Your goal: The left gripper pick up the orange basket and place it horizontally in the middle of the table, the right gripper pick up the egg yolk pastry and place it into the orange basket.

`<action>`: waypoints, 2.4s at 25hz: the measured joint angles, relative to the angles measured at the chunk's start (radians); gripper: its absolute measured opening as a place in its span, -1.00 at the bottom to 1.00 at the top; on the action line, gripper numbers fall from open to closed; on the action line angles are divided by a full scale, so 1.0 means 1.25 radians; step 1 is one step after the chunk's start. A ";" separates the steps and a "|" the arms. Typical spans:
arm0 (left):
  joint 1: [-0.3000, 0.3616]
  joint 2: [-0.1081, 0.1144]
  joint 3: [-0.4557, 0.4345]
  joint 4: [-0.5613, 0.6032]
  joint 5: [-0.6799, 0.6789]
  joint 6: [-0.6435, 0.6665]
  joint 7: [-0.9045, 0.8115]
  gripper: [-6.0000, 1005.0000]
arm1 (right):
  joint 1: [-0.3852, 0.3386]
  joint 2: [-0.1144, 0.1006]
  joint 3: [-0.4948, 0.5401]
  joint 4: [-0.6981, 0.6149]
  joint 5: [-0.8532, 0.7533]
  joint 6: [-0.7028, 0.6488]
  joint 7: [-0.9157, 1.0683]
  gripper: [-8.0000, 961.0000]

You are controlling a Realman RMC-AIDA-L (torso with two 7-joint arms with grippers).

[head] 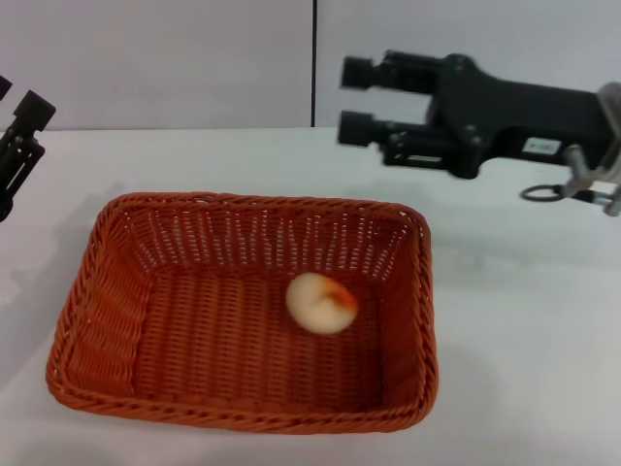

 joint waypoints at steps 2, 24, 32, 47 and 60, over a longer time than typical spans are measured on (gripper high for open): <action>-0.001 0.000 0.000 0.000 0.000 0.000 0.000 0.29 | -0.029 0.005 0.038 -0.013 0.013 0.000 -0.029 0.24; 0.016 0.000 -0.312 -0.035 -0.011 -0.013 0.031 0.29 | -0.282 0.005 0.550 0.239 0.417 0.008 -0.455 0.53; 0.034 0.000 -0.359 -0.087 -0.010 -0.011 0.095 0.29 | -0.300 0.008 0.679 0.300 0.417 0.004 -0.554 0.53; 0.034 0.000 -0.416 -0.107 -0.011 -0.015 0.149 0.29 | -0.285 0.010 0.802 0.432 0.414 0.036 -0.577 0.53; 0.036 -0.003 -0.411 -0.193 -0.003 -0.001 0.180 0.29 | -0.203 0.009 0.857 0.437 0.408 0.140 -0.687 0.53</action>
